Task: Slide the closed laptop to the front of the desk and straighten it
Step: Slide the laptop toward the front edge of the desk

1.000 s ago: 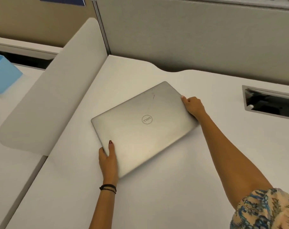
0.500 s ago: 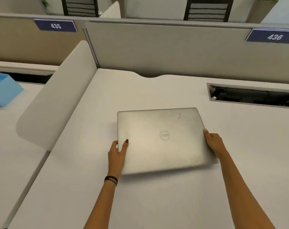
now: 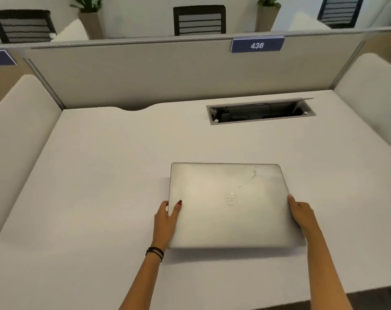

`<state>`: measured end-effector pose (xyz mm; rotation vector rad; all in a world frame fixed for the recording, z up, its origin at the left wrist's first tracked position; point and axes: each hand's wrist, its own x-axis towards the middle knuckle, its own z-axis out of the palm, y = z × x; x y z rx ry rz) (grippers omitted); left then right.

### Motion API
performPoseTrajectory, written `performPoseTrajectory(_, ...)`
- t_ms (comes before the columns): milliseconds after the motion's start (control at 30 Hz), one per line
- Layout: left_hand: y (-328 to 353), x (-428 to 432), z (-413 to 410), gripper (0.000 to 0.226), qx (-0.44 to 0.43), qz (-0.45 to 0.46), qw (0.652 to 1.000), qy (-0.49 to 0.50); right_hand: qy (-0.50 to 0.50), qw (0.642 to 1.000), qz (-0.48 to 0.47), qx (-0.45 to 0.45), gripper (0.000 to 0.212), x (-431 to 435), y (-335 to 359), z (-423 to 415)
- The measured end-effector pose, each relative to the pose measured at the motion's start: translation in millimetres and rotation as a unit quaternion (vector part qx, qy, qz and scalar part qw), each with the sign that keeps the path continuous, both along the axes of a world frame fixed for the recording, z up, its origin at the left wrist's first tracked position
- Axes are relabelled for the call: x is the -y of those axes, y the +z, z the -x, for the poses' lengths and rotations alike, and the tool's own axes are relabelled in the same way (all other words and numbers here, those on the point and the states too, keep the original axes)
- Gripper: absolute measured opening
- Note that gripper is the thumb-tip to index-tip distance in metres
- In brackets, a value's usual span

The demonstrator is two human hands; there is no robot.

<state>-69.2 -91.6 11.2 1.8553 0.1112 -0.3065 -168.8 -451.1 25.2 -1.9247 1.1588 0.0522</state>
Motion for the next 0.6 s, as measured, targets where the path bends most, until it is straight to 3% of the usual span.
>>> performPoseTrajectory(267,-7.2,61.0,48.1,0.037,-0.025,-0.002,1.0,-0.007,-0.007,1.0,0.001,-0.015,0.05,58.4,-0.2,52.4)
performPoseTrajectory(467,-18.5,92.9,74.3,0.049,-0.041,-0.012,0.999,0.009,-0.003,1.0,0.001,-0.015,0.046,90.5,-4.7,72.0)
performPoseTrajectory(600,-17.2,103.5,82.0,0.041,-0.024,-0.028,0.999,0.027,0.016,1.0,0.005,-0.011,0.045,102.1,-5.0,68.0)
